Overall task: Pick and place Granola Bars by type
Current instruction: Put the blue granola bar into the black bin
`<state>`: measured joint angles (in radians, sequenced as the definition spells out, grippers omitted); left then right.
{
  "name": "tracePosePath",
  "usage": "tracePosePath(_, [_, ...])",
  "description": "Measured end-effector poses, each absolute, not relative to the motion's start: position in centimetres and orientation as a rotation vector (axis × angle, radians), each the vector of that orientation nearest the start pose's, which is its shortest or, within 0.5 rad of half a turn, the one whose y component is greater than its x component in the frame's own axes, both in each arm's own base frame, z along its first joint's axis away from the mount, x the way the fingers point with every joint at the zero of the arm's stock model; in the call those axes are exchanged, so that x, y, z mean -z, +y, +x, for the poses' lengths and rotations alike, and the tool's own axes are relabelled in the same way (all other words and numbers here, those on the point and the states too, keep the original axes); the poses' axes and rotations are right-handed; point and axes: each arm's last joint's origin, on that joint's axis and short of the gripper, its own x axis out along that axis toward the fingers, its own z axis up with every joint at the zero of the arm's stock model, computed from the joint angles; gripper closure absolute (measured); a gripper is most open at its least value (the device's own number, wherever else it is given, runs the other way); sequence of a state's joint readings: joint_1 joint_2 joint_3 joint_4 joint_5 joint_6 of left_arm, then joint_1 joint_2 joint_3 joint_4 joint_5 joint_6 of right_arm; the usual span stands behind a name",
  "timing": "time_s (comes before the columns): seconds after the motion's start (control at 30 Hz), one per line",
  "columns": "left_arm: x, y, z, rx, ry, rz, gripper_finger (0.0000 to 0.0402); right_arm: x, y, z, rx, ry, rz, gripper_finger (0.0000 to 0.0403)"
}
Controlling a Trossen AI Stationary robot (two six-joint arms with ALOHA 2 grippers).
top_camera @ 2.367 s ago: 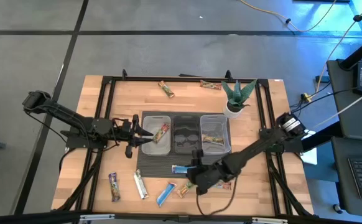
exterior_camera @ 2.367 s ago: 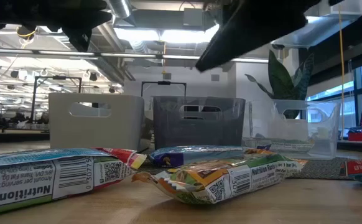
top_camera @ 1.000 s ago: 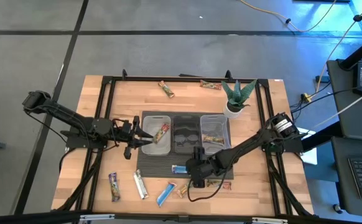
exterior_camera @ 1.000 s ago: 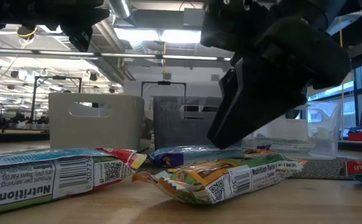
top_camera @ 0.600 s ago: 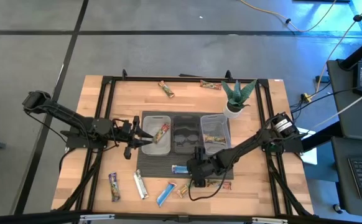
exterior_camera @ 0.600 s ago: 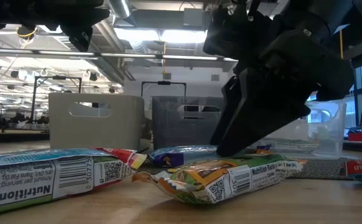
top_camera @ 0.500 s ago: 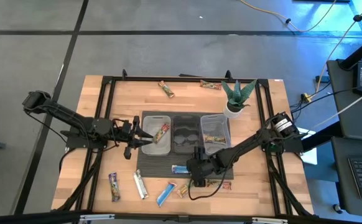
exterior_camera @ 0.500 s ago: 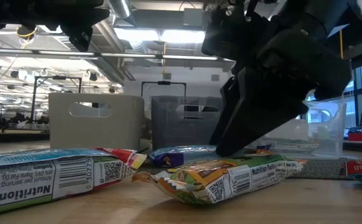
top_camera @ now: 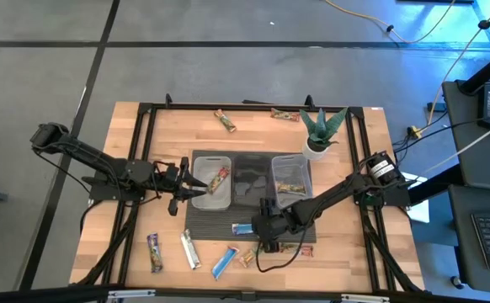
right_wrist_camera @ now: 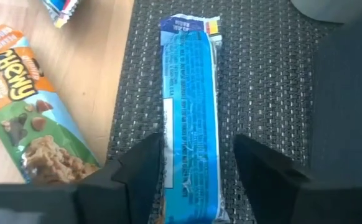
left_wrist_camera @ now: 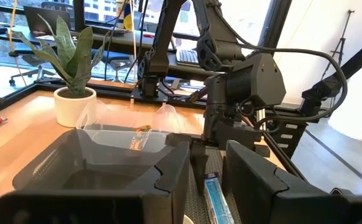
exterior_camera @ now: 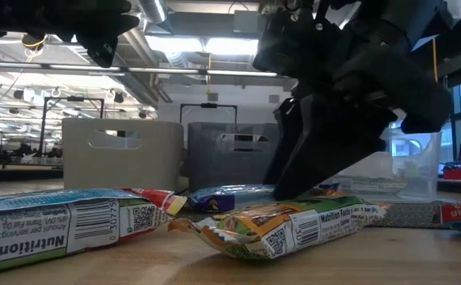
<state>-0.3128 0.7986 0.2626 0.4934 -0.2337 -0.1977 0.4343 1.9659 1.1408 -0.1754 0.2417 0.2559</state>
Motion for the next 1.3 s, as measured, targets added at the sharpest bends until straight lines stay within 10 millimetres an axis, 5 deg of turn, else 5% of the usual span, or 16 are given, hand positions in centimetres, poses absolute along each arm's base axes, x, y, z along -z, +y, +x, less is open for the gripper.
tracePosePath(1.3, [-21.50,-4.69,16.66,0.075,0.049,-0.187,0.0302,-12.60,15.50,35.02,-0.062,0.968,-0.103,0.0302])
